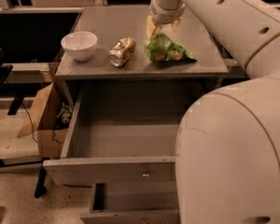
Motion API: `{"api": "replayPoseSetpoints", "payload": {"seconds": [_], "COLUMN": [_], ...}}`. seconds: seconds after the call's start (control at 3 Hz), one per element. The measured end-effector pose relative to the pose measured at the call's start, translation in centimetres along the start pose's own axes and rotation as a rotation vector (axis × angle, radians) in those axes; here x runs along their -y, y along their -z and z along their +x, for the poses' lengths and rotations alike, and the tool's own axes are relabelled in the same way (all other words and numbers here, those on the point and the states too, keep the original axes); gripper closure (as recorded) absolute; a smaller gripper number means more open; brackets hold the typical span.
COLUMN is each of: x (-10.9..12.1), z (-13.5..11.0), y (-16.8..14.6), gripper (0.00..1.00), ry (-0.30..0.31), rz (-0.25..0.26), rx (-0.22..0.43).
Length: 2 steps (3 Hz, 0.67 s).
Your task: Pick green rice chip bag from top drawer and place on counter
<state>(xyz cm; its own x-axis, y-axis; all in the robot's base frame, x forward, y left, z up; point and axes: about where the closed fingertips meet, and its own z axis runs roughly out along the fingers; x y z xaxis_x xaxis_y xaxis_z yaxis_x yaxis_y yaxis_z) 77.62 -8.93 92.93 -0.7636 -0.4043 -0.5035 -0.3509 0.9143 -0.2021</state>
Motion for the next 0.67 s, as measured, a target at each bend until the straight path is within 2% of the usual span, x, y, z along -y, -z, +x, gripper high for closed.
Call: {"api": "replayPoseSetpoints", "payload": {"seconds": [0.33,0.67], "x": [0.0,0.0], "z": [0.0,0.0], "y": [-0.01,-0.01], "gripper": [0.0,0.0], "ry": [0.0,0.0], "rz": [0.0,0.0], "rx": [0.0,0.0]}}
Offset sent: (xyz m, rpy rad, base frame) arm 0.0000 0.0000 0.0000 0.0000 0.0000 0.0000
